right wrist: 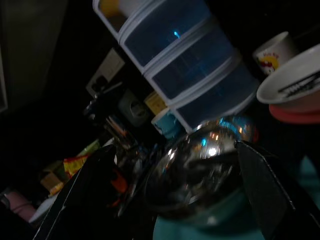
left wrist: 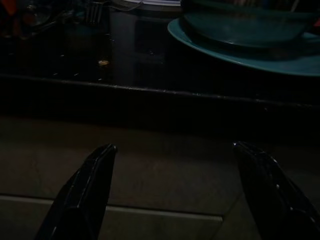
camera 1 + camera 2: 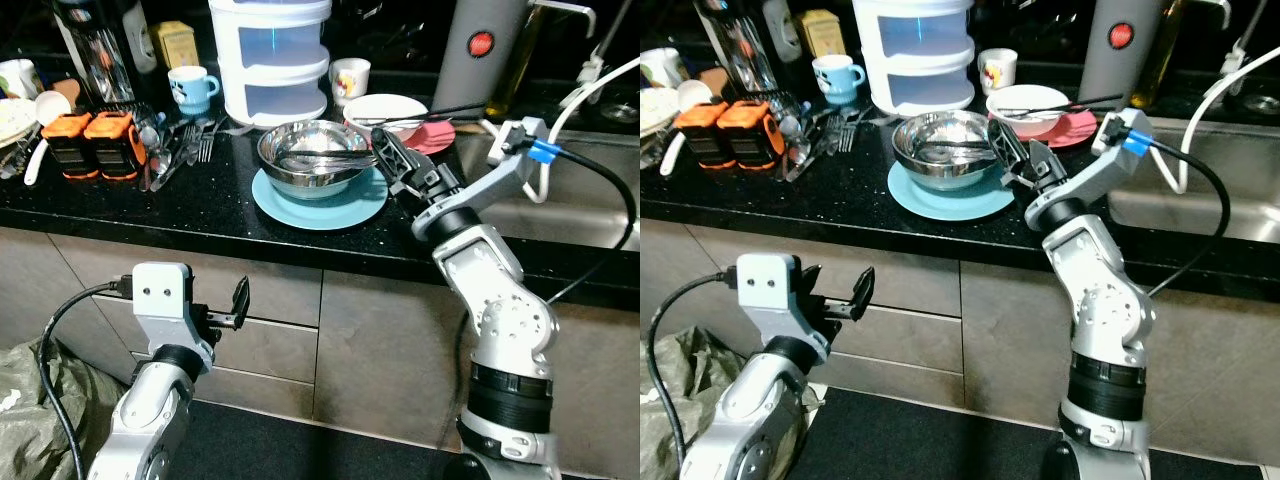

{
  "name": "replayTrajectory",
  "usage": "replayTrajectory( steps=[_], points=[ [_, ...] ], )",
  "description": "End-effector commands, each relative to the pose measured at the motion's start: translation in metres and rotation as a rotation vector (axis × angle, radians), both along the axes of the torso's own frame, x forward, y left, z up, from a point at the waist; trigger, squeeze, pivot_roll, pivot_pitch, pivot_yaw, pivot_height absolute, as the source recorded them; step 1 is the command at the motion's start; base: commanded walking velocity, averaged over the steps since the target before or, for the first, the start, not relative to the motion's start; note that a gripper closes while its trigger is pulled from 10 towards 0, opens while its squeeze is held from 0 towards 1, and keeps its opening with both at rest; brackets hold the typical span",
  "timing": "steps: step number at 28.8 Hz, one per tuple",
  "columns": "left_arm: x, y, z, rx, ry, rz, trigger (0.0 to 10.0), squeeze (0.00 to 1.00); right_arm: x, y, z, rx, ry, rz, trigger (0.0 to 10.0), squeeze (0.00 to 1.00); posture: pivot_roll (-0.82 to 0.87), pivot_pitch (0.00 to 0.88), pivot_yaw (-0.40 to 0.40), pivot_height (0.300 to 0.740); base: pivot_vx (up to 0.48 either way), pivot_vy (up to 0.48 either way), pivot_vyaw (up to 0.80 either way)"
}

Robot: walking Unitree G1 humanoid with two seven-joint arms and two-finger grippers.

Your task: Kitchen organization

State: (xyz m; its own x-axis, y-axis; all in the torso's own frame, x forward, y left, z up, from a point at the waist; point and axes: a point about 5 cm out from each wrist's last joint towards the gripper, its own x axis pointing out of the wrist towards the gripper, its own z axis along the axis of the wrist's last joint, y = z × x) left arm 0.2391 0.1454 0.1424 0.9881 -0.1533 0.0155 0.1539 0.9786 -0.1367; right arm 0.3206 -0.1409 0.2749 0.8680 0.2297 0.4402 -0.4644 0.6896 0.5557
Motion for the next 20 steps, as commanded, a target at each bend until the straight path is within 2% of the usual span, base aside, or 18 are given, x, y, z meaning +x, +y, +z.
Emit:
replayTrajectory(
  steps=[1,5,10,15,16,18,20],
  points=[
    [-0.001,0.0,-0.004,0.003,0.01,0.009,10.0,0.0,0.002,-0.002,0.002,-0.002,-0.01,-0.012,10.0,0.0,0.09,0.0,0.027,0.74,0.322,0.0,0.0],
    [-0.001,0.0,-0.004,0.01,0.011,0.009,10.0,0.0,0.004,-0.003,0.001,-0.006,-0.021,-0.025,10.0,0.0,0.08,0.0,0.025,0.74,0.311,0.0,0.0],
    [-0.002,0.0,-0.005,0.005,0.01,0.011,10.0,0.0,0.006,-0.007,0.001,0.01,-0.029,-0.051,10.0,0.0,0.09,0.0,0.024,0.74,0.0,0.0,0.0],
    [-0.001,-0.004,-0.005,0.014,0.007,-0.002,10.0,0.0,0.009,-0.011,0.01,0.0,-0.069,-0.064,10.0,0.0,0.08,0.0,0.025,0.74,0.0,0.0,0.0],
    [-0.001,-0.007,-0.006,0.008,0.009,-0.007,10.0,0.0,0.01,-0.01,0.014,-0.094,-0.105,-0.074,10.0,0.0,0.08,0.0,0.021,0.74,0.0,0.0,0.0],
    [-0.001,-0.008,-0.006,0.004,0.011,-0.008,10.0,0.0,0.011,-0.009,0.015,-0.127,-0.113,-0.079,10.0,0.0,0.08,0.0,0.021,0.74,0.0,0.0,0.0],
    [-0.002,-0.011,-0.006,0.004,0.01,-0.021,10.0,0.0,0.012,-0.011,0.014,-0.116,-0.104,-0.088,10.0,0.0,0.08,0.0,0.016,0.74,0.0,0.0,0.0]
  ],
)
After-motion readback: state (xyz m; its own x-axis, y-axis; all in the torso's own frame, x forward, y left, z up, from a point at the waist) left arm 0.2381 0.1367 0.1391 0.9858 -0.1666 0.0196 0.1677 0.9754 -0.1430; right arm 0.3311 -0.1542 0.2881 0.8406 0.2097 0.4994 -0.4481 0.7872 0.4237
